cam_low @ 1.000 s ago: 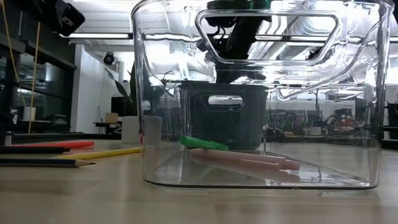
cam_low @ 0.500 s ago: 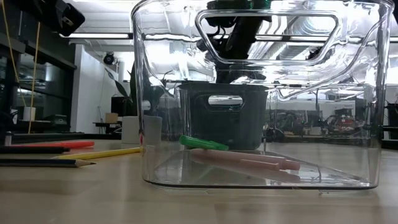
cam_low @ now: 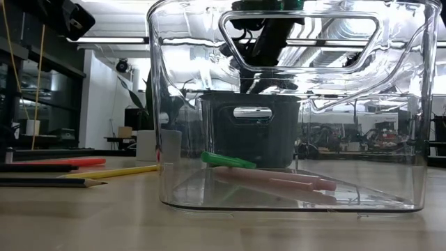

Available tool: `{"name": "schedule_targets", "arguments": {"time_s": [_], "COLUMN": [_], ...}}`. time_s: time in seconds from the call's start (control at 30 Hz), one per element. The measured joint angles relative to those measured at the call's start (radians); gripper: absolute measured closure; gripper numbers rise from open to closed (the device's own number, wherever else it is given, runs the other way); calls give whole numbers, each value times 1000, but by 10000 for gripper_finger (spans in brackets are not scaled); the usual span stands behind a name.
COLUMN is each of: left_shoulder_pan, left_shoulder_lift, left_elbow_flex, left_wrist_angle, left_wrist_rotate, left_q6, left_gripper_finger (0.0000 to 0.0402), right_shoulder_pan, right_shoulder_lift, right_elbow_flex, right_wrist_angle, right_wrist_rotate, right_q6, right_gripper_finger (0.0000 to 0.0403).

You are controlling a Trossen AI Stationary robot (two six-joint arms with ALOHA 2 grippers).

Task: Sort pens & pencils
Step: Put the orange pen into the transparent bin

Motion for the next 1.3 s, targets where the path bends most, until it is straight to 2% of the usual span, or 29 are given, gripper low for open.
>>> {"name": "schedule_targets", "arguments": {"time_s": [0.2, 0.37, 0.5, 0.7, 0.87, 1.0, 1.17, 1.3], "left_shoulder_pan": [0, 0, 0, 0, 0, 0, 0, 0], "left_shoulder_lift": [0, 0, 0, 0, -1, 0, 5, 9], "left_elbow_flex": [0, 14, 69, 218, 361, 427, 429, 370], "left_wrist_angle": [0, 3, 7, -39, -174, -282, -389, -423], "left_wrist_rotate": [0, 0, 0, -2, -52, -56, -56, -21], "left_q6": [4, 35, 38, 22, -6, -68, -140, -186], "left_gripper_finger": [257, 257, 257, 257, 257, 257, 257, 257], "right_shoulder_pan": [0, 0, 7, 49, 127, 217, 321, 389], "right_shoulder_lift": [0, 0, 0, -1, -3, -3, -3, -2], "right_elbow_flex": [0, 2, 32, 174, 313, 384, 415, 415], "right_wrist_angle": [6, 98, 212, 223, 213, 209, 202, 171], "right_wrist_rotate": [1, -4, -25, -44, -44, -44, -12, 50], "right_q6": [-14, -34, -73, -179, -275, -334, -342, -336], "right_gripper_finger": [339, 338, 338, 338, 338, 338, 338, 338]}}
